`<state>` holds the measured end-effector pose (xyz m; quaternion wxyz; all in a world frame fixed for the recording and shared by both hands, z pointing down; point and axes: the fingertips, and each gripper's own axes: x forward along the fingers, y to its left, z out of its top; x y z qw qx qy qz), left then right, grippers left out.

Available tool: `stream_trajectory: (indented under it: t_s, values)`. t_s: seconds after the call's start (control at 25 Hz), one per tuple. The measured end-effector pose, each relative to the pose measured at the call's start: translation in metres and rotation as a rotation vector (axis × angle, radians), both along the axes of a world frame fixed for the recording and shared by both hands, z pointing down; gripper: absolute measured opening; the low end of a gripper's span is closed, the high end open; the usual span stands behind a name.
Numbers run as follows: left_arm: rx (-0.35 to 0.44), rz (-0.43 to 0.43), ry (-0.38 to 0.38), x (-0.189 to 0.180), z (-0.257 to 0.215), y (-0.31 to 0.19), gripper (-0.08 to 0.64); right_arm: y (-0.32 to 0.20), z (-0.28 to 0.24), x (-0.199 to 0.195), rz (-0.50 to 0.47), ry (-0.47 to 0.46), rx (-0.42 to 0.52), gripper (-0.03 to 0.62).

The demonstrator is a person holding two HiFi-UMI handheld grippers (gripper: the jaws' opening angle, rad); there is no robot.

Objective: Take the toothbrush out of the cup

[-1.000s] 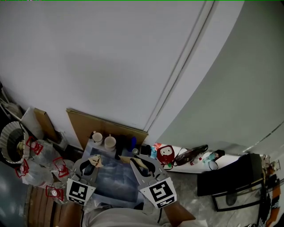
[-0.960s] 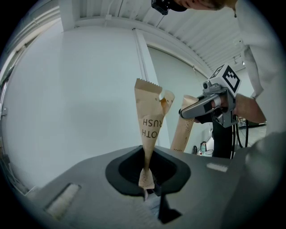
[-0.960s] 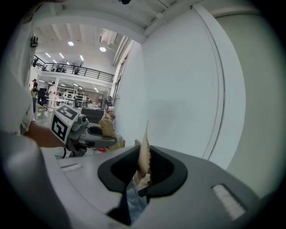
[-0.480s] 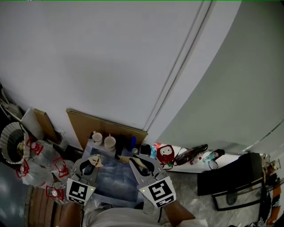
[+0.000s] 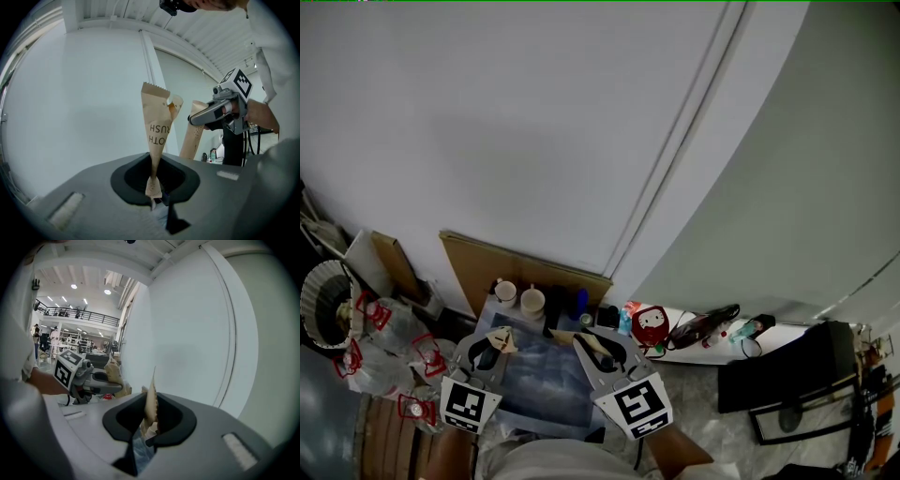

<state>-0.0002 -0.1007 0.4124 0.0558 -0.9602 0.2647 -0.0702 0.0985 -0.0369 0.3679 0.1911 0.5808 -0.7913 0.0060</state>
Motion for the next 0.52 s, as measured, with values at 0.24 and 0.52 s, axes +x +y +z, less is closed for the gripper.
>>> stream_trajectory:
  t_s: [0.24,0.52]
  values:
    - [-0.001,0.001,0.000,0.0004,0.0014,-0.0037,0.027,-0.0040,-0.0035,-0.0009,0.007,-0.003,-0.002,0.052]
    - [-0.007,-0.001,0.002,-0.0014,0.0031,-0.0042,0.028,-0.0045,-0.0044,-0.0033,0.006,-0.006,-0.006,0.052]
